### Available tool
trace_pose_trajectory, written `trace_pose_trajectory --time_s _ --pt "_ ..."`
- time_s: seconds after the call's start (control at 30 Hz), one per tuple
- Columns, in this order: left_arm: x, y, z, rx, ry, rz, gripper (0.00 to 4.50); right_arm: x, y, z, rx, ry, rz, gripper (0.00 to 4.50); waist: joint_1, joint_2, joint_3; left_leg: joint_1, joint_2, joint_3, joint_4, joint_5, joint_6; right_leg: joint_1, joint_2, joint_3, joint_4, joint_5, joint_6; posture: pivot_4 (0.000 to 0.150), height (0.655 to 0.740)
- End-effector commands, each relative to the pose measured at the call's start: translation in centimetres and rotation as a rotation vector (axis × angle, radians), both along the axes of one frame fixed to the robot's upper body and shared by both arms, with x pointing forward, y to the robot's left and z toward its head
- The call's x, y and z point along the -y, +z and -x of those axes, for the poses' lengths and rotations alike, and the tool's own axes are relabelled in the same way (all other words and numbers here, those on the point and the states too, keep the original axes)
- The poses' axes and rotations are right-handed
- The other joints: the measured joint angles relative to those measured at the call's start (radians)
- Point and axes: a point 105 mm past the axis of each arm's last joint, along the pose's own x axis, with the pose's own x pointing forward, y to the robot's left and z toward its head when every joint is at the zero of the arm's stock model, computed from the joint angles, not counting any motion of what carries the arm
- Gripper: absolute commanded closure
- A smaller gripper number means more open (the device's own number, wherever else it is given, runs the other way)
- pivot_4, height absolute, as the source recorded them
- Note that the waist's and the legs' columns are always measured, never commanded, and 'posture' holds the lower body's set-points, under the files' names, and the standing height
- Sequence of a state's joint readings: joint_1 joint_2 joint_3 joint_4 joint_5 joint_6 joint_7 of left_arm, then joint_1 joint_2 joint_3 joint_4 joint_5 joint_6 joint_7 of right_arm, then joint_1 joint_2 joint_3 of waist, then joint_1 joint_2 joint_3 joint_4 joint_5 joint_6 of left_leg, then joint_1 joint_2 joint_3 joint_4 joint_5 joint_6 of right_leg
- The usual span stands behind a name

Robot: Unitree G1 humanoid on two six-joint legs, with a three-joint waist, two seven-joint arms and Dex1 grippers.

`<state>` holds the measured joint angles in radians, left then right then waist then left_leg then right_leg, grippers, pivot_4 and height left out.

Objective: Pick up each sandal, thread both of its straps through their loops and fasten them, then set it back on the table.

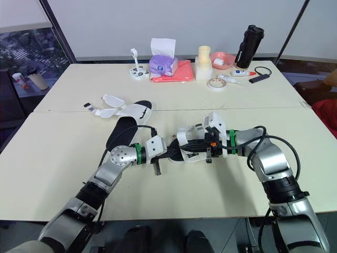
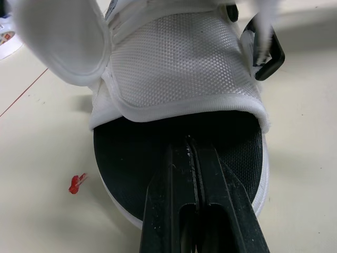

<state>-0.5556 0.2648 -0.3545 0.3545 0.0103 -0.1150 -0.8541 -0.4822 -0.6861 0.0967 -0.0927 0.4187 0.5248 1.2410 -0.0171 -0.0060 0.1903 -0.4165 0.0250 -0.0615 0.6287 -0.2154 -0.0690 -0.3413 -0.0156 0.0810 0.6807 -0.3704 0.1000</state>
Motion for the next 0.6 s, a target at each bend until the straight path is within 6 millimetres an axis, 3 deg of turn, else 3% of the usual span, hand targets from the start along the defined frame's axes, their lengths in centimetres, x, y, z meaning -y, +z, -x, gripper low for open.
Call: trace_pose_trajectory --time_s 0.03,0.2,0.33,0.6 --pt "-1.2 -1.9 -0.2 -0.065 0.038 -0.052 4.50 0.5 0.1 0.7 0.038 0.014 0.048 4.44 0.000 0.000 0.000 0.000 0.000 0.000 0.000 0.000 0.000 0.000 0.000 0.000 0.000 0.000 0.000 0.150 0.7400" --pt "-0.8 -1.7 -0.4 -0.061 0.029 -0.048 4.50 1.4 -1.3 -1.0 0.020 -0.077 0.114 4.44 0.000 0.000 0.000 0.002 0.000 0.000 0.000 0.000 0.000 0.002 0.000 0.000 0.000 0.000 0.000 0.150 0.7400" --pt "-0.9 -1.7 -0.5 -0.058 0.031 -0.049 4.50 1.3 -1.2 -2.8 0.024 -0.161 0.099 4.44 0.000 -0.001 0.000 0.005 0.000 0.000 0.000 0.000 0.000 0.005 0.000 0.000 0.000 0.000 0.000 0.150 0.7400" --pt "-1.0 -1.8 -0.4 -0.057 0.038 -0.049 4.50 1.6 -1.0 -3.8 -0.053 -0.219 0.078 4.44 0.000 -0.001 0.000 0.006 0.000 0.000 0.000 0.000 0.000 0.006 0.000 0.000 0.000 0.000 0.000 0.150 0.7400"
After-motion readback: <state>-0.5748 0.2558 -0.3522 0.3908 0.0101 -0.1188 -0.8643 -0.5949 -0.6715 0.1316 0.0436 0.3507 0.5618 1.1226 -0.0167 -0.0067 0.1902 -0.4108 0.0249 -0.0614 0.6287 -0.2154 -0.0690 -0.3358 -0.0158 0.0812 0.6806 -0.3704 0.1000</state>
